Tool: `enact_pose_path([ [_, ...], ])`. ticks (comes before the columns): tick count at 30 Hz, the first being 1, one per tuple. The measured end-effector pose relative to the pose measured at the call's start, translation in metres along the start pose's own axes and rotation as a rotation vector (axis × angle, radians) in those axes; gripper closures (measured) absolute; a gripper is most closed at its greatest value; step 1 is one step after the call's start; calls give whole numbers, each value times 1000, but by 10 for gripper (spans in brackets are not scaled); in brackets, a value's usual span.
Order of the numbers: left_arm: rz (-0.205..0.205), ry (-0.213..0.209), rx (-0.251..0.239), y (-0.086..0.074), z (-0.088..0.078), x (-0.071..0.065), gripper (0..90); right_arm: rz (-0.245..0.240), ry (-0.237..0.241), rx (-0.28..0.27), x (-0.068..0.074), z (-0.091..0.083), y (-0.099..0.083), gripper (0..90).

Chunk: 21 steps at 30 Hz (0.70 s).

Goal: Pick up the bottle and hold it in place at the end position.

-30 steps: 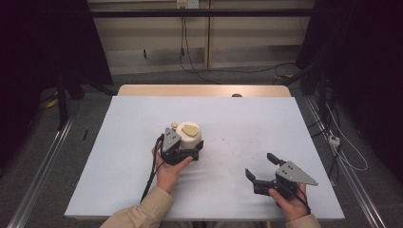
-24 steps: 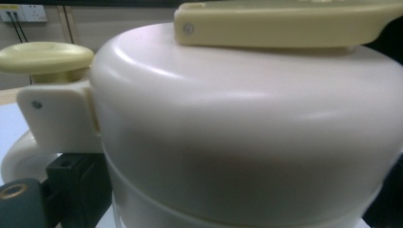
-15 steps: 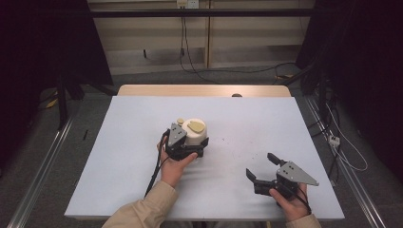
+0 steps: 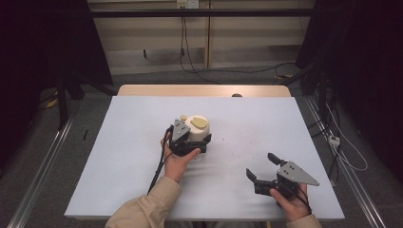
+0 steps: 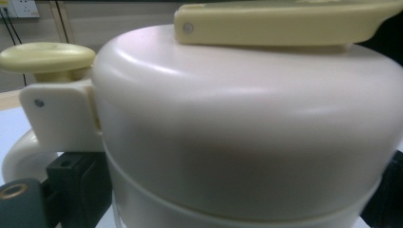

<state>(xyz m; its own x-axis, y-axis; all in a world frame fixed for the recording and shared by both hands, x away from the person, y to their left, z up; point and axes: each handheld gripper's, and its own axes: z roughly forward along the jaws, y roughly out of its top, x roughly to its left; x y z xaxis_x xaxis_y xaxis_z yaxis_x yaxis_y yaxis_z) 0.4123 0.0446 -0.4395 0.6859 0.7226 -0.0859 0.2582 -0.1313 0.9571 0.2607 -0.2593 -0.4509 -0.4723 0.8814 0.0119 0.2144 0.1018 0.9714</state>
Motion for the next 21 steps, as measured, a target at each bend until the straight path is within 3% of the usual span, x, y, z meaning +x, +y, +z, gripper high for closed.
enact_pose_path([
  [10,6,0,2,1,6,1,54,1,0,1,0,0,0,46],
  [16,-19,1,9,0,9,3,54,1,3,0,0,0,0,46],
  [21,-4,9,10,2,12,4,54,1,-2,1,0,0,0,46],
])
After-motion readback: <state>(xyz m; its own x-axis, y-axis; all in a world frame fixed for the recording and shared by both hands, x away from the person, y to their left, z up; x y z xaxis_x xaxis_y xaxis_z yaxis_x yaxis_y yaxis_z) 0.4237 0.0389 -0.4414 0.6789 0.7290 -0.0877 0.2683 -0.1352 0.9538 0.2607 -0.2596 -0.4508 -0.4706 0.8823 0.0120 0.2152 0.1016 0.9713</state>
